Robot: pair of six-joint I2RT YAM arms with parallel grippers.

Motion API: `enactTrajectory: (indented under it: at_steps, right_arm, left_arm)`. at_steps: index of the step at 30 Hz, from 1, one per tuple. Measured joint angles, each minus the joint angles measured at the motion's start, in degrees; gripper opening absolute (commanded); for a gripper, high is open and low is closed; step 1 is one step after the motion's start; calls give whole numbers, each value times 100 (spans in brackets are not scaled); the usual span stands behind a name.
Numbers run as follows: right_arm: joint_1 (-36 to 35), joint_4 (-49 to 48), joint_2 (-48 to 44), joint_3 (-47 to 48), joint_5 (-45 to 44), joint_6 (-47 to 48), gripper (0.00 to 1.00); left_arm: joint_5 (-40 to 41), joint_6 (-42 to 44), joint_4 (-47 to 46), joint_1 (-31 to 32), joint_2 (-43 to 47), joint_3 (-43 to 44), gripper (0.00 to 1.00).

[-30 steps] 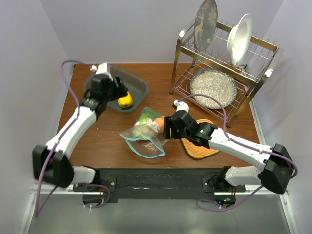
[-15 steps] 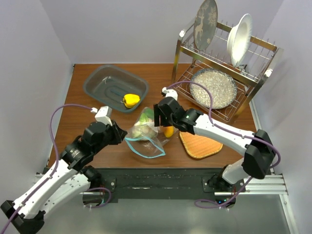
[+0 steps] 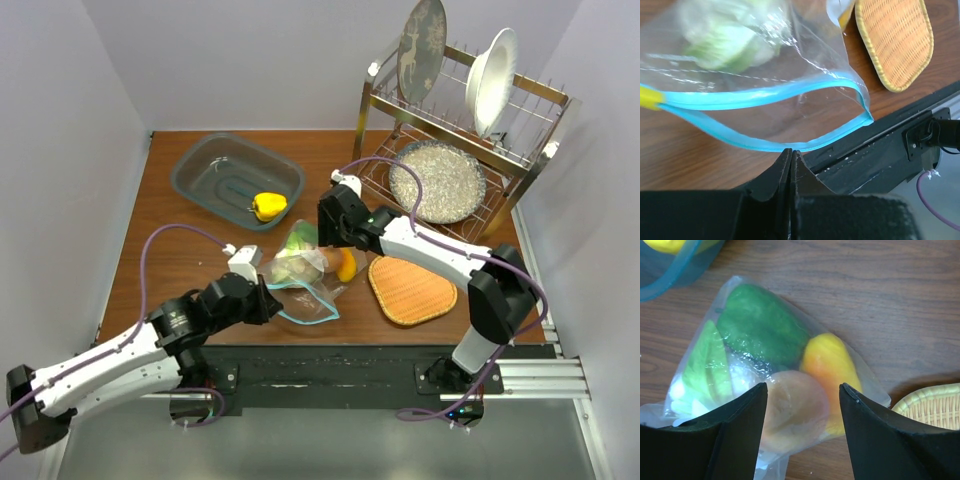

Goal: Open the zip-top bag and remove the fake food

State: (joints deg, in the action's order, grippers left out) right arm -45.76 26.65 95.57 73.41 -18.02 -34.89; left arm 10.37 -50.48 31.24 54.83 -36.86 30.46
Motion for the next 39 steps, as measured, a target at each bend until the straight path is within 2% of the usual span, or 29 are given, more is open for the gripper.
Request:
enactTrajectory:
  at_steps: [6,10,11,15,20,24,28,30,31,35,39]
  right_arm:
    - [-2,74,98,-20,114,-46,53]
    - [-57,-2,-155,-356,258,-153,49]
    - [-92,-2,-214,-428,258,-162,49]
    - [-256,-28,-398,-719,275,-219,47]
    - [-409,-96,-413,-1019,295,-223,51]
    - [-455,-28,-400,-1021,251,-166,67]
    - [-466,367,-426,-809,127,-20,71]
    - [-470,592,-527,-680,-11,26,68]
    - [-470,686,-636,-643,-79,42,64]
    - [-472,852,-1392,-717,-168,-50,56]
    - [-470,695,-2218,-1250,-57,-339,59]
  left_arm:
    - [439,-431,-1088,767,-1235,-229,24]
    - [883,-564,-1993,822,-2020,-352,35]
    - [1003,-568,-2205,822,-2166,-361,41]
    - [1379,-459,-3023,820,-2702,-361,54]
    - [1565,-275,-3711,820,-3195,-365,58]
    - [1414,11,-4640,820,-3075,-826,71]
    - [1169,319,-5418,820,-2741,-1410,72]
    - [1123,389,-5539,820,-2610,-1502,67]
    - [1121,409,-5593,820,-2549,-1528,66]
    - [1095,426,-5901,820,-2218,-1805,59]
    - [1036,472,-6098,820,-2050,-2114,52]
